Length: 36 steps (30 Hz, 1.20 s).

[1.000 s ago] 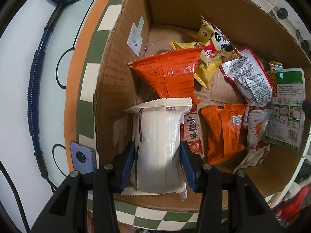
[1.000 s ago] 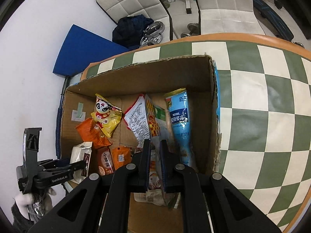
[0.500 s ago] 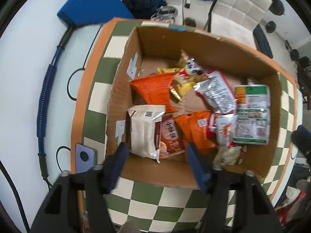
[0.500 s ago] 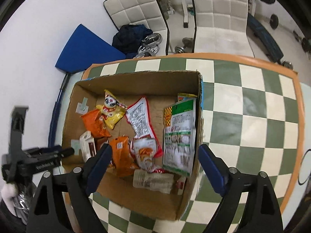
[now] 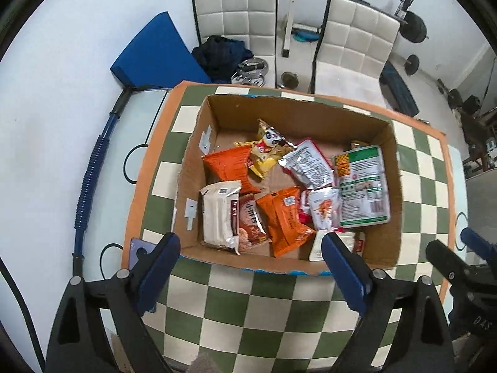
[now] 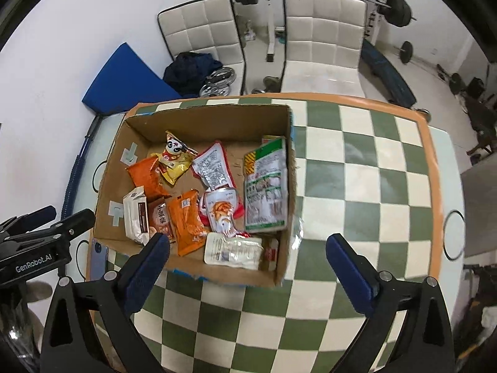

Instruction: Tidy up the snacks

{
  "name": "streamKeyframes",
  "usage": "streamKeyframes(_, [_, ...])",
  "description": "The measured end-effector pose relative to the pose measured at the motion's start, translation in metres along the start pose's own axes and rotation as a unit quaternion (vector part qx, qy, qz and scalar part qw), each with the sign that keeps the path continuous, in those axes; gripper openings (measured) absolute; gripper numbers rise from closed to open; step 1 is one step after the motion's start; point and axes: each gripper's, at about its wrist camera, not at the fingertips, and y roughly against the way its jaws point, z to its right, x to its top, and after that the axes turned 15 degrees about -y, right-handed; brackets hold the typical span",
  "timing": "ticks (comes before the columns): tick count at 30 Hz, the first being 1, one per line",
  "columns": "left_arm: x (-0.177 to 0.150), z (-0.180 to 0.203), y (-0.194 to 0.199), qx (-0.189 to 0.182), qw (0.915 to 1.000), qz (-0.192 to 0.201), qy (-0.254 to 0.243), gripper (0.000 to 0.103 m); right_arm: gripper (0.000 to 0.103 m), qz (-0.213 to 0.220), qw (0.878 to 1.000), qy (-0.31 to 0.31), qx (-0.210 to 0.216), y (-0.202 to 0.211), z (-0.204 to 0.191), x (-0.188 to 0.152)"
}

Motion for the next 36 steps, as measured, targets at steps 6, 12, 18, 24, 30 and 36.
streamKeyframes(6, [-0.01,0.01,0.012,0.009,0.9999,0.014,-0.005,0.093,0.103,0.002,1.0,-0.014,-0.001,0.014,0.005,-0.012])
streamKeyframes(12, [-0.023,0.019,0.037,0.019,0.9989,0.039,-0.018,0.093,0.103,0.014,0.999,-0.029,0.013,0.038,0.01,-0.025])
streamKeyframes(18, [-0.039,0.028,0.084,0.015,0.9961,0.082,-0.029,0.094,0.103,0.043,0.998,-0.038,0.025,0.086,0.014,-0.049])
streamKeyframes(24, [-0.054,0.034,0.136,0.025,0.9904,0.132,-0.034,0.101,0.103,0.087,0.995,-0.032,0.027,0.14,0.016,-0.067])
streamKeyframes(30, [-0.064,0.037,0.176,0.008,0.9854,0.167,-0.034,0.101,0.103,0.117,0.993,-0.018,0.03,0.184,0.014,-0.081])
streamKeyframes(36, [-0.073,0.043,0.202,-0.004,0.9823,0.184,-0.037,0.101,0.103,0.125,0.992,-0.007,0.036,0.215,0.011,-0.091])
